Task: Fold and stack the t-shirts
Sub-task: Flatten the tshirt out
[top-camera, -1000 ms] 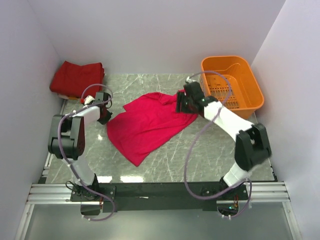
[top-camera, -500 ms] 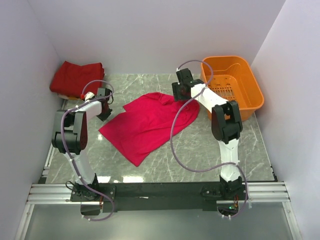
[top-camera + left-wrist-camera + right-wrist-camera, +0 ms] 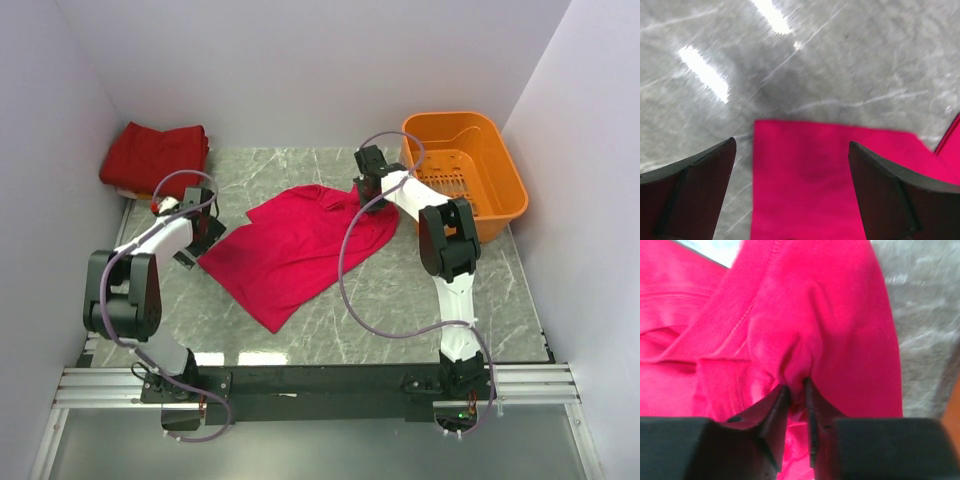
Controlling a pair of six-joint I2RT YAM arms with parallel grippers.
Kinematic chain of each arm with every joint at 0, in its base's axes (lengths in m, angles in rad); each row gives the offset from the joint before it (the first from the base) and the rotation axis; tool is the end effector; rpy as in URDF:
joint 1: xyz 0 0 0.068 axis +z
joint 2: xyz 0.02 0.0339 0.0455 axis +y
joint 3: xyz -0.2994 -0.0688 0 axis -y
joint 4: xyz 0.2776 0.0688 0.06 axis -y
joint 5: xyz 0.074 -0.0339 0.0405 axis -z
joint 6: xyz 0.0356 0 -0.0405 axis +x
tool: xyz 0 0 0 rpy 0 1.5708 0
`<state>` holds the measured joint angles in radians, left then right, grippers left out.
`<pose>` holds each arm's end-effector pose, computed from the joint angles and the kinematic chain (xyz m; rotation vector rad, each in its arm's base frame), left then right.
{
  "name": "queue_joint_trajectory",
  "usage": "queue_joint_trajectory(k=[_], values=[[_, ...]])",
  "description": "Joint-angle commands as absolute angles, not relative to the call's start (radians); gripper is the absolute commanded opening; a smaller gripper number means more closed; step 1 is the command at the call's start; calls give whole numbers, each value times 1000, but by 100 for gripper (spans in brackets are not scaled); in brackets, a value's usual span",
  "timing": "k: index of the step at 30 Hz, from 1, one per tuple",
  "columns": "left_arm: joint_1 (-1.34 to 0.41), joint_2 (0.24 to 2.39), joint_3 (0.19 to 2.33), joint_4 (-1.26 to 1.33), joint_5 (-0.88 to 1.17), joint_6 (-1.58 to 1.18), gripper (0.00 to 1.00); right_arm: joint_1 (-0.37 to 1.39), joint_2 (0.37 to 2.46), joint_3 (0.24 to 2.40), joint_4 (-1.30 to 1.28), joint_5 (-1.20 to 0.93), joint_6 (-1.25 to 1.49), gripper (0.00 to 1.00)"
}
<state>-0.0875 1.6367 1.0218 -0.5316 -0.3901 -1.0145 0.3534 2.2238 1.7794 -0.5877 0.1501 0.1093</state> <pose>0.3450 -0.0167 0.2037 -1.2506 2.2567 0.1432 0.5032 0.1799 0.1924 -0.2614 2.5713 -0.0256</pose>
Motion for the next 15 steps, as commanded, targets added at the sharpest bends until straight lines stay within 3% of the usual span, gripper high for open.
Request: queue_joint_trajectory(k=[1, 2, 11, 15], values=[[-84, 1563, 965, -532, -361, -1016, 100, 339, 2234, 1793, -609, 163, 126, 14], [-83, 1559, 950, -522, -354, -1014, 100, 339, 2214, 1783, -598, 138, 130, 0], [-75, 1638, 943, -459, -328, -1008, 100, 339, 2008, 1551, -437, 66, 183, 0], [-72, 1713, 971, -436, -304, -996, 92, 339, 1974, 1493, -426, 67, 196, 0]])
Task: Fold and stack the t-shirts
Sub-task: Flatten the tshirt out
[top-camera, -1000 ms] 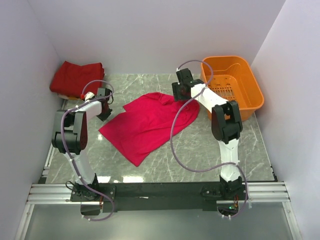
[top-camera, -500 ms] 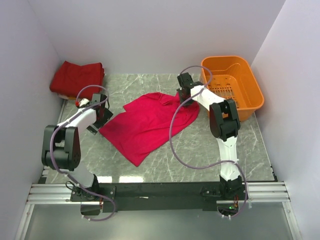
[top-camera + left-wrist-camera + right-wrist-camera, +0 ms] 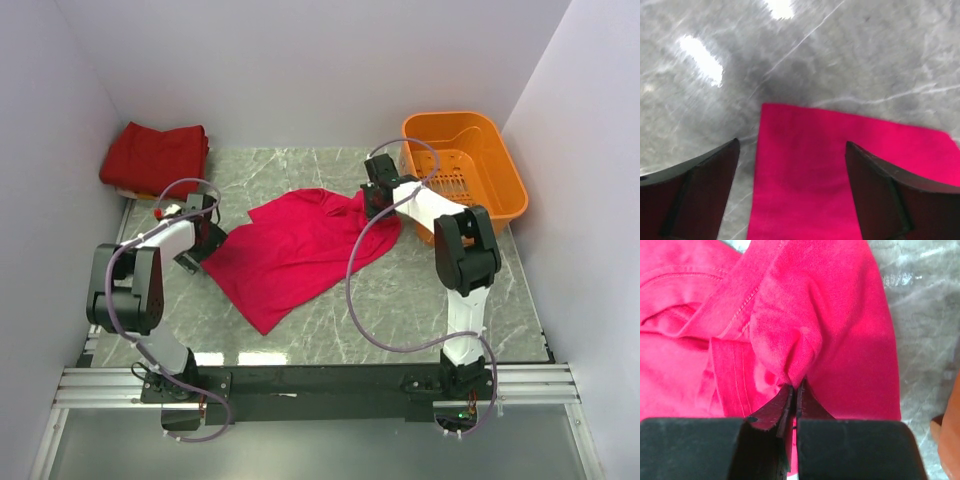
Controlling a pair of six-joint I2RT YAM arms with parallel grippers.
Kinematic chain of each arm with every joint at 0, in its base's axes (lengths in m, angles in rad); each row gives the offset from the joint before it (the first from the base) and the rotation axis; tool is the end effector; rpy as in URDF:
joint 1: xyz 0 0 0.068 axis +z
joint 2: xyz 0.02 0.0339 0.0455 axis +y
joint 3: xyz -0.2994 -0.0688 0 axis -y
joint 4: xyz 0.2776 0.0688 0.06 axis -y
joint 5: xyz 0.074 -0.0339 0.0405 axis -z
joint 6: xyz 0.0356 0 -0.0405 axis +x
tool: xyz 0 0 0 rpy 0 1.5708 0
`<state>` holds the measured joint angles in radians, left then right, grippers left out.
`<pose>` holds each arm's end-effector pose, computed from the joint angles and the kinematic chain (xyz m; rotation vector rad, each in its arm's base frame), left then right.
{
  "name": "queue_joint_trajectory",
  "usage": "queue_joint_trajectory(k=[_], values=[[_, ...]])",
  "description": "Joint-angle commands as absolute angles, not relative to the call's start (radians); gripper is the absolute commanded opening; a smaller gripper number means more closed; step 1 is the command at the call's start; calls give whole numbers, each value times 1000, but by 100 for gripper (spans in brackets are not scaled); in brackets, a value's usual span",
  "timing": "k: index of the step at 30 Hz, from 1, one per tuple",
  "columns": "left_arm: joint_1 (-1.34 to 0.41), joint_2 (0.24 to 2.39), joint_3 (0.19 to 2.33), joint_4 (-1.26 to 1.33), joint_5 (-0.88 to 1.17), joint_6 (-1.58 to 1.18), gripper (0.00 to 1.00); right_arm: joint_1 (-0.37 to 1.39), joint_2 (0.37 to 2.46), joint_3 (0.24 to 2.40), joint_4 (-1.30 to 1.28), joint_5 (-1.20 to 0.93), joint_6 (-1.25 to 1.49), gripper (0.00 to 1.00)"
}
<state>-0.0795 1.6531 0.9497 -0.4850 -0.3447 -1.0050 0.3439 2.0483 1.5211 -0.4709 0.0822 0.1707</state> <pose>0.3351 -0.0146 0.1783 -1.2568 2.3202 0.1298 0.4595 0.1615 0.1996 -0.1910 2.5592 0.0902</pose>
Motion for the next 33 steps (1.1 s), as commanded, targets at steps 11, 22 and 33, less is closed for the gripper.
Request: queue_joint_trajectory(k=[11, 22, 33], values=[[-74, 1800, 1048, -378, -239, -924, 1, 339, 1884, 1396, -384, 83, 218, 0], [-121, 1357, 1038, -256, -325, -851, 1, 342, 1606, 1341, -295, 93, 218, 0], [-133, 824, 1117, -307, -561, -818, 1, 342, 1024, 1244, -293, 257, 209, 0]])
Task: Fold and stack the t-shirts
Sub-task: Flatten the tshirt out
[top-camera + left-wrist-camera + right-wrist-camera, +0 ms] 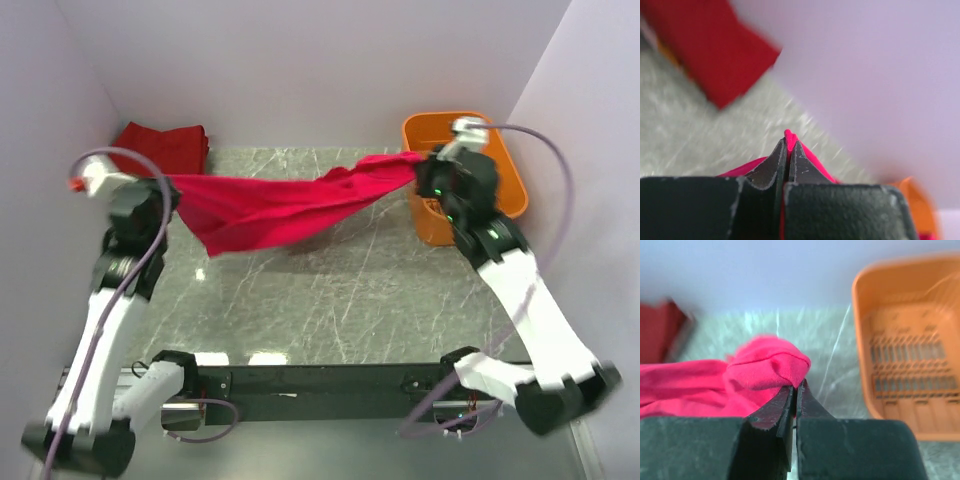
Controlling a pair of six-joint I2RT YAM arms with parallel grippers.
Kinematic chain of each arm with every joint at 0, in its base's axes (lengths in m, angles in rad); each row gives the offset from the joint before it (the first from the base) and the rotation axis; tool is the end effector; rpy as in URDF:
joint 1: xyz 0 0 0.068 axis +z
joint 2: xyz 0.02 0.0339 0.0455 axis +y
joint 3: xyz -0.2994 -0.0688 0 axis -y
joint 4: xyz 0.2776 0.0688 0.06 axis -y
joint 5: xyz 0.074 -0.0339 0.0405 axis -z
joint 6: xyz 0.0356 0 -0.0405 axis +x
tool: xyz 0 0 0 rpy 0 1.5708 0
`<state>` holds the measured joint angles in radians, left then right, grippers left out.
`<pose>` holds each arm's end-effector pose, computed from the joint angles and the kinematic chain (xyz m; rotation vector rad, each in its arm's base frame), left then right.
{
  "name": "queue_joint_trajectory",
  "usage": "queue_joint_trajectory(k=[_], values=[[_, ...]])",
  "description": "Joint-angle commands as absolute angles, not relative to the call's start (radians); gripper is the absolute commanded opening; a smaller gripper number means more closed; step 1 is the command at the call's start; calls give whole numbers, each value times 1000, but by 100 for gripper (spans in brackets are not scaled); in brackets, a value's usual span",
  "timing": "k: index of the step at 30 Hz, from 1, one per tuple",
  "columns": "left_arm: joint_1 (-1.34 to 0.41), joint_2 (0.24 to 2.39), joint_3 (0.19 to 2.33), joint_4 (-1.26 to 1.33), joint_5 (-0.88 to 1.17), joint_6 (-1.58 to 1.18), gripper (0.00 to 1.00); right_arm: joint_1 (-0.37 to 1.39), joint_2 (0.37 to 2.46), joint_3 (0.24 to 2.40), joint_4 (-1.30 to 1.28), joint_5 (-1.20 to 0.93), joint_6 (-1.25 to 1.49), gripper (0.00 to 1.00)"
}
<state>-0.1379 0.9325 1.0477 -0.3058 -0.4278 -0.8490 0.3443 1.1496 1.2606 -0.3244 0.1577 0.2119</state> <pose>0.2149 -0.0149 0.4253 -0.8925 1.5130 -0.3453 0.2594 0.0871 0.4540 -0.0046 1.7889 0.2596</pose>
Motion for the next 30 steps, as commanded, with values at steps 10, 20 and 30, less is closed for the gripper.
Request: queue_joint_trajectory(k=[10, 20, 30], values=[[-133, 549, 1247, -396, -713, -812, 1, 342, 621, 1180, -376, 368, 222, 0], [-133, 742, 1281, -384, -744, -773, 1, 342, 600, 1111, -508, 316, 345, 0], [-74, 1421, 1345, -261, -551, -727, 8, 319, 879, 721, -554, 262, 612, 0]])
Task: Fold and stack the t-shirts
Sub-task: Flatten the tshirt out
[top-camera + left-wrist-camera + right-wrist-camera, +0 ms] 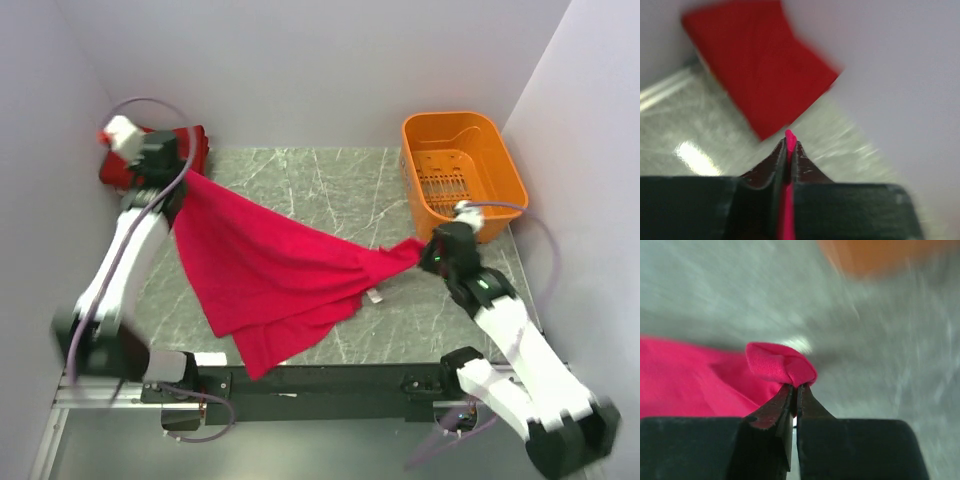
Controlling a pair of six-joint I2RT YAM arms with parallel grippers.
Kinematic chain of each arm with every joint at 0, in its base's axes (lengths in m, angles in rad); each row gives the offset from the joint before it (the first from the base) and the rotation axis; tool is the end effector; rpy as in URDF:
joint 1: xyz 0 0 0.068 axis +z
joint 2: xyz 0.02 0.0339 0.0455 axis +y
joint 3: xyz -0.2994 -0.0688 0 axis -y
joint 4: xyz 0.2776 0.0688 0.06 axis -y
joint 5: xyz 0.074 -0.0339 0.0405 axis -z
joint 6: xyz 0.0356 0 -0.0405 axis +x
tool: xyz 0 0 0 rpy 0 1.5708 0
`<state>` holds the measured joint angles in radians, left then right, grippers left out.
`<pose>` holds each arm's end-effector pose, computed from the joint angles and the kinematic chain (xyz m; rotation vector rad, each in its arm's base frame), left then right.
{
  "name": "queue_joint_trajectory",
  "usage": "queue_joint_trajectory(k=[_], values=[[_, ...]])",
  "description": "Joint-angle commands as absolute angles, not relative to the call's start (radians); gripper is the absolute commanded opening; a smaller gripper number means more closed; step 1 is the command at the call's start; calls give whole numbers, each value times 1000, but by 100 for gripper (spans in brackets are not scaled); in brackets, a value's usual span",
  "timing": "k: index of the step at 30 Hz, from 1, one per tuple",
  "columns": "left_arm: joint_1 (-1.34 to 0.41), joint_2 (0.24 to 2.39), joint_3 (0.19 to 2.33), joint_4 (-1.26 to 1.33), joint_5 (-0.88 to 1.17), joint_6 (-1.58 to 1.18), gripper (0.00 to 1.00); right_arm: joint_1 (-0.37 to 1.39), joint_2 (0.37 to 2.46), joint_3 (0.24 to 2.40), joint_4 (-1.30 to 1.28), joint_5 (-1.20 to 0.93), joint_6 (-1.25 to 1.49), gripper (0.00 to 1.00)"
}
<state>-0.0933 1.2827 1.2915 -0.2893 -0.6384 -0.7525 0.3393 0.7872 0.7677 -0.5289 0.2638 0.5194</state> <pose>0.3112 -0.0078 0.4346 -0.9737 1.5079 -0.0130 0.1727 0.0511 0.3237 0.3447 2.0787 0.2372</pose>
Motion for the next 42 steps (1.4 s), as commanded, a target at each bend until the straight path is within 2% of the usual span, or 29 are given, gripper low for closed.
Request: queue_joint_trajectory(k=[1, 2, 3, 4, 6, 7, 11, 12, 15, 17, 21, 26, 30, 36, 42], values=[[-72, 1545, 1385, -287, -528, -747, 19, 304, 972, 719, -566, 271, 615, 6], [-71, 1602, 1475, -369, -520, -759, 44, 299, 1014, 738, -577, 287, 617, 14], [-71, 1650, 1518, -403, -520, -768, 62, 299, 1053, 753, -600, 307, 624, 39], [-71, 1710, 1549, -432, -515, -782, 99, 296, 1110, 768, -607, 331, 624, 48], [-71, 1726, 1565, -434, -511, -779, 99, 299, 1138, 814, -606, 339, 611, 57], [-71, 1703, 1551, -425, -500, -779, 99, 298, 1146, 824, -592, 339, 604, 67], [-71, 1582, 1398, -442, -445, -816, 99, 308, 1143, 845, -519, 215, 540, 72], [-71, 1533, 1369, -458, -422, -830, 100, 316, 1140, 839, -473, 181, 491, 79], [-87, 1424, 1206, -492, -339, -879, 99, 410, 1161, 848, -424, 126, 416, 81], [-127, 1366, 1059, -477, -306, -928, 99, 477, 1219, 888, -422, 146, 379, 81], [-190, 1258, 911, -454, -261, -943, 100, 595, 1382, 979, -466, 176, 362, 80], [-241, 1235, 764, -414, -178, -943, 100, 617, 1532, 1045, -531, 300, 406, 76], [-242, 1278, 719, -365, -153, -943, 99, 614, 1555, 1055, -563, 385, 402, 76], [-242, 1338, 707, -287, -118, -934, 99, 562, 1551, 1032, -569, 384, 407, 74], [-242, 1469, 790, -324, -179, -922, 99, 537, 1555, 1002, -569, 344, 357, 64]])
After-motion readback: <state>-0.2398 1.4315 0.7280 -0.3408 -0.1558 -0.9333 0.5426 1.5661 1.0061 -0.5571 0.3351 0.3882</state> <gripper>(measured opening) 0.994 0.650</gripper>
